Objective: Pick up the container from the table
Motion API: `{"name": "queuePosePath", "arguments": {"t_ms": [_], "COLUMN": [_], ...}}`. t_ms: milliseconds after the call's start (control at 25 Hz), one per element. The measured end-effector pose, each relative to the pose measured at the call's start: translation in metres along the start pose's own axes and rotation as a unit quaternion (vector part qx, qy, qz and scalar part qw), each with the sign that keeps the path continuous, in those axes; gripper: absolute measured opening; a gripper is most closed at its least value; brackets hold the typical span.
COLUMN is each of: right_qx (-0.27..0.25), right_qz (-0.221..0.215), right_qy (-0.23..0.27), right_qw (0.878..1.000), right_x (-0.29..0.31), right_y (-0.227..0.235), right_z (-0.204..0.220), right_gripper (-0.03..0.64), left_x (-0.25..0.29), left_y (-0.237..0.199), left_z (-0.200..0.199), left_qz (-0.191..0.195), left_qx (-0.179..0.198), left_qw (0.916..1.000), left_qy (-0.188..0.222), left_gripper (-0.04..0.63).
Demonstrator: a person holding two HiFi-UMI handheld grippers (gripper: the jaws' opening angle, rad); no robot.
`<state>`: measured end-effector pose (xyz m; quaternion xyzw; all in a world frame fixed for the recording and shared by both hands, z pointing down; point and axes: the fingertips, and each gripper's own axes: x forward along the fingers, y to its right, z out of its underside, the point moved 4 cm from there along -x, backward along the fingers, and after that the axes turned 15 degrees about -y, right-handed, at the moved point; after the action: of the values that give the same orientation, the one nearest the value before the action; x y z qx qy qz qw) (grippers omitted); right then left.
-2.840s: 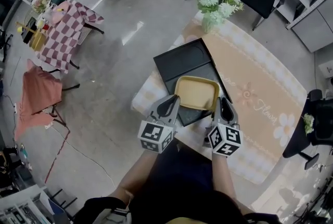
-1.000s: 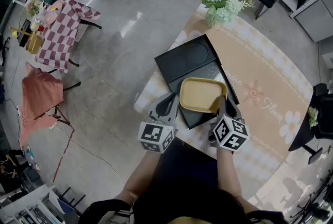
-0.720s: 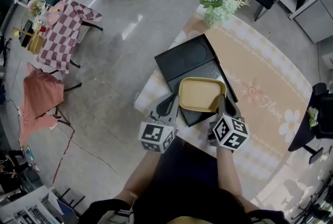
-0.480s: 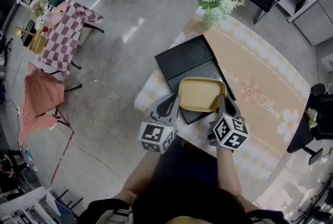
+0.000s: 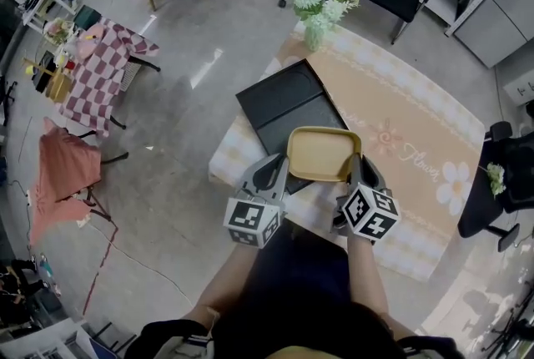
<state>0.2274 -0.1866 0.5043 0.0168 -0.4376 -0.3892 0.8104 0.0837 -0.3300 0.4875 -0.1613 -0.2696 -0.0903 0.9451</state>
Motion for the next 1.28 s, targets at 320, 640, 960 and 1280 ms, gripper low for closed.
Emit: {"name": "queuePosePath", "arguments": {"t_ms": [320,640,960,1280], "right_qx": [0.033,0.081,0.13,0.149], "right_qz": [0.023,0.059,0.112,0.143], "right_qy": [0.027,0.061,0.115,0.171], "right_qw": [0.999,0.993,0.979,0.964], "right_x": [-0.035,-0.072,-0.118,-0.161], "right_y": [0.035,0.078,0.128,0.154], "right_z": [0.001,0.009,0.015,0.014], "right_gripper": [0.023,0.023,0.023,0.023], "left_x": [0.01,0.027,0.043,0.049], "left_y": [0.04,0.084,0.126,0.151], "left_z": [-0.004,-0.007,-0.018,-0.028], "left_qz": [0.037,0.086,0.135,0.162], "left_qx": [0.026,0.062,0.1,0.126], "left_qw": [0.999,0.9943,0.9858,0.9788], "left_qy": [0.0,-0.008,-0.009,0.002], "left_gripper": [0.026,0.026,0.026,0.026]}}
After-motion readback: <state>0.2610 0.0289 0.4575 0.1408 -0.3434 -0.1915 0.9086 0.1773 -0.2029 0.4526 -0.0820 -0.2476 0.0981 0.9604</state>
